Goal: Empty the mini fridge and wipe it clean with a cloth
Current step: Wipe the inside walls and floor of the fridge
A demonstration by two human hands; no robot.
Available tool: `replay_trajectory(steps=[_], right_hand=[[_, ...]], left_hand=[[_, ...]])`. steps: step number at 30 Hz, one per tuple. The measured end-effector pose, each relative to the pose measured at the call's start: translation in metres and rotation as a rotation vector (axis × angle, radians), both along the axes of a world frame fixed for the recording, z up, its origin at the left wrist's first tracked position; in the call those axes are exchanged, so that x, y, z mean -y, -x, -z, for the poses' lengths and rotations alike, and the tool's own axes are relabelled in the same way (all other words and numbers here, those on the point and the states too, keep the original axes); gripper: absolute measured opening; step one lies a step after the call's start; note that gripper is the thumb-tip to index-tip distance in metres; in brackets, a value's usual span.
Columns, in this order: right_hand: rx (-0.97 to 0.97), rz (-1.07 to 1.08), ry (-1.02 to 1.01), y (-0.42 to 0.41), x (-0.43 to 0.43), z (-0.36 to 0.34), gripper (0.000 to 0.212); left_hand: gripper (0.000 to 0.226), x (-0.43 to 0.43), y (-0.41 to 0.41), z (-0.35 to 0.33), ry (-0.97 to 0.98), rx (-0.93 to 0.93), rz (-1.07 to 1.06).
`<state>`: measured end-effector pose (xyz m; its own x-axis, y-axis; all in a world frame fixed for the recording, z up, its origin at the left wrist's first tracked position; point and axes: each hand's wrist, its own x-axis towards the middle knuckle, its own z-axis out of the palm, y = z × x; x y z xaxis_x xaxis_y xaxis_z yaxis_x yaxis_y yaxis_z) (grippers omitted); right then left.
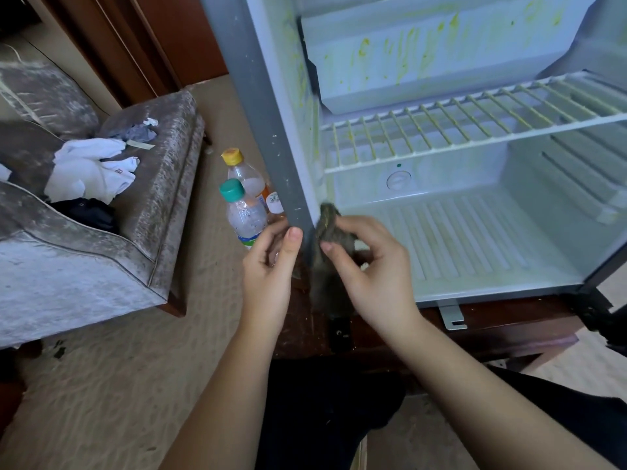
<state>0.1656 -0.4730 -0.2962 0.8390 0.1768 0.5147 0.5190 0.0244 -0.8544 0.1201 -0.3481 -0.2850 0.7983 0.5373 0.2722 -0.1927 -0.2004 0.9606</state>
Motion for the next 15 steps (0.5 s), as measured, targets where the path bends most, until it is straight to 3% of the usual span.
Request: replay_trajectory(steps=[5,11,15], right_hand=[[-0.174,-0.032,0.212,0.004,0.013,0.034,0.025],[0.126,0.031,-0.041,0.003,-0.007,-0.046,0.038],[0.154,0.066,-0.027,-0.001,-0.009,-0.025,0.034]], left_hand=[[0.034,0.003,-0.002,0.001,0.068,-0.025,-0.041],[0.032,0.001,-0.002,-0.001,0.041,0.01,-0.041],[0.028,0.001,0.001,-0.001,0.062,0.0,-0.024]])
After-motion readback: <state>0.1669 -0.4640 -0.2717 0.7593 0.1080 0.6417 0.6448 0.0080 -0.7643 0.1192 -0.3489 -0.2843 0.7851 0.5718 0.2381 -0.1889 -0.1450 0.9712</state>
